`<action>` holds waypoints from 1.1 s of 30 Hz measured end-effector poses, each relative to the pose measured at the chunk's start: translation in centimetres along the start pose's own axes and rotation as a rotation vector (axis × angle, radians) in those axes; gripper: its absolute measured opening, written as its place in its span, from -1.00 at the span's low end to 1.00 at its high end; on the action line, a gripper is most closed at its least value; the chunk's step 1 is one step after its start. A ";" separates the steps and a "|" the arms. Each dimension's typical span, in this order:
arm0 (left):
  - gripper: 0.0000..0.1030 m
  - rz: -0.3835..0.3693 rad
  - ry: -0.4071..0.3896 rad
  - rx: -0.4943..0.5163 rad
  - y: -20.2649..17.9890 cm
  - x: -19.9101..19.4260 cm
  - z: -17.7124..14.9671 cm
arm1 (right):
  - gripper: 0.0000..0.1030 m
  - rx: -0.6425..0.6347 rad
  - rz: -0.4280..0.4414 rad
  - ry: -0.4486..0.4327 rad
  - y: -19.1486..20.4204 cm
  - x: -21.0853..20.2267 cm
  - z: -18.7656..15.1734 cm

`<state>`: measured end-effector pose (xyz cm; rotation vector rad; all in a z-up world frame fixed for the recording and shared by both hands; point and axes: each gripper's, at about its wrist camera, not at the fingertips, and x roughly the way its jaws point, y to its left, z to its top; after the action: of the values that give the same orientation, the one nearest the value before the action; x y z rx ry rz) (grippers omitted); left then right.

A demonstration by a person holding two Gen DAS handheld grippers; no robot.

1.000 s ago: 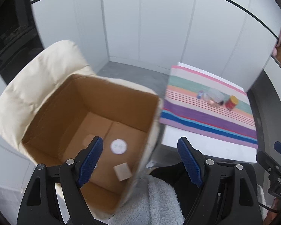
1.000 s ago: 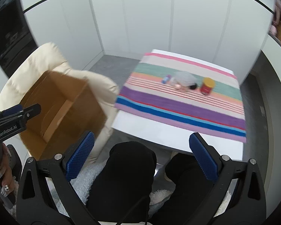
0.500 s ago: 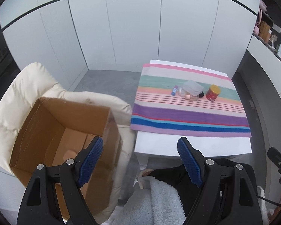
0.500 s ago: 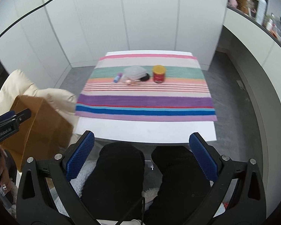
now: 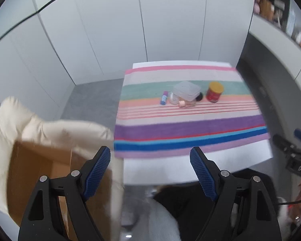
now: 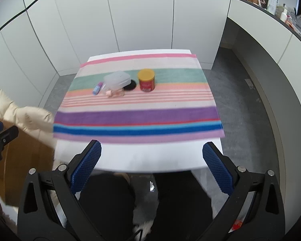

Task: Organize objects
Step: 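Move both open tools back over the striped cloth, then grasp the purple-capped bottle with the left tool while the right grasps the red can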

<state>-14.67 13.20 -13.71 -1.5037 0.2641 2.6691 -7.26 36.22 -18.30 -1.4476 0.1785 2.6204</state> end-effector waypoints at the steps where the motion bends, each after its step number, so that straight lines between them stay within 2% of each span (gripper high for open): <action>1: 0.61 0.004 0.006 0.010 -0.3 0.8 0.7 | 0.99 -0.004 -0.004 -0.002 -0.1 1.0 0.6; 4: 0.61 -0.004 0.021 0.049 -1.5 3.7 3.2 | 0.99 -0.011 -0.005 0.019 -0.4 4.4 2.5; 7: 0.61 0.018 0.020 0.110 -2.7 7.3 5.0 | 0.99 -0.019 -0.009 0.057 -0.8 8.7 4.4; 11: 0.61 0.003 0.078 0.148 -3.9 14.3 6.2 | 0.99 -0.009 0.009 0.095 -1.1 13.9 6.3; 14: 0.61 -0.016 0.127 0.105 -3.7 19.5 6.9 | 0.99 0.002 0.011 0.094 -1.4 17.8 7.5; 18: 0.61 -0.015 0.144 0.011 -2.7 25.9 8.6 | 0.99 -0.002 0.006 0.097 -1.3 22.3 8.7; 22: 0.60 -0.002 0.142 0.018 -3.0 29.3 9.7 | 0.99 -0.002 0.011 0.099 -1.3 26.0 9.6; 24: 0.61 -0.029 0.145 0.005 -3.3 30.7 10.4 | 0.99 -0.005 0.001 0.108 -1.4 27.6 10.1; 26: 0.56 -0.020 0.148 -0.002 -3.6 31.9 10.9 | 0.99 -0.012 -0.001 0.109 -1.3 28.9 10.6; 27: 0.51 -0.006 0.157 -0.003 -3.7 32.6 11.1 | 0.99 -0.022 -0.005 0.102 -1.1 29.4 10.9; 29: 0.27 -0.040 0.122 -0.050 -3.0 33.0 11.5 | 0.99 -0.058 -0.029 0.069 -0.6 30.3 11.3; 30: -0.03 -0.072 0.121 -0.069 -2.9 33.1 11.7 | 0.94 -0.078 -0.042 0.058 -0.3 30.7 11.4; 31: -0.54 -0.092 0.119 -0.076 -2.9 33.0 11.9 | 0.67 -0.102 -0.039 0.053 0.2 31.3 11.5; 32: -0.62 -0.080 0.123 -0.059 -3.3 32.9 12.1 | 0.41 -0.115 -0.022 0.054 0.4 31.6 11.7; 33: -0.63 -0.062 0.129 -0.026 -3.8 32.7 12.2 | 0.05 -0.125 -0.010 0.058 0.7 31.9 11.7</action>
<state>-41.41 18.31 -35.87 -1.6664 0.1868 2.5423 -33.90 39.65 -39.08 -1.5601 0.0133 2.6258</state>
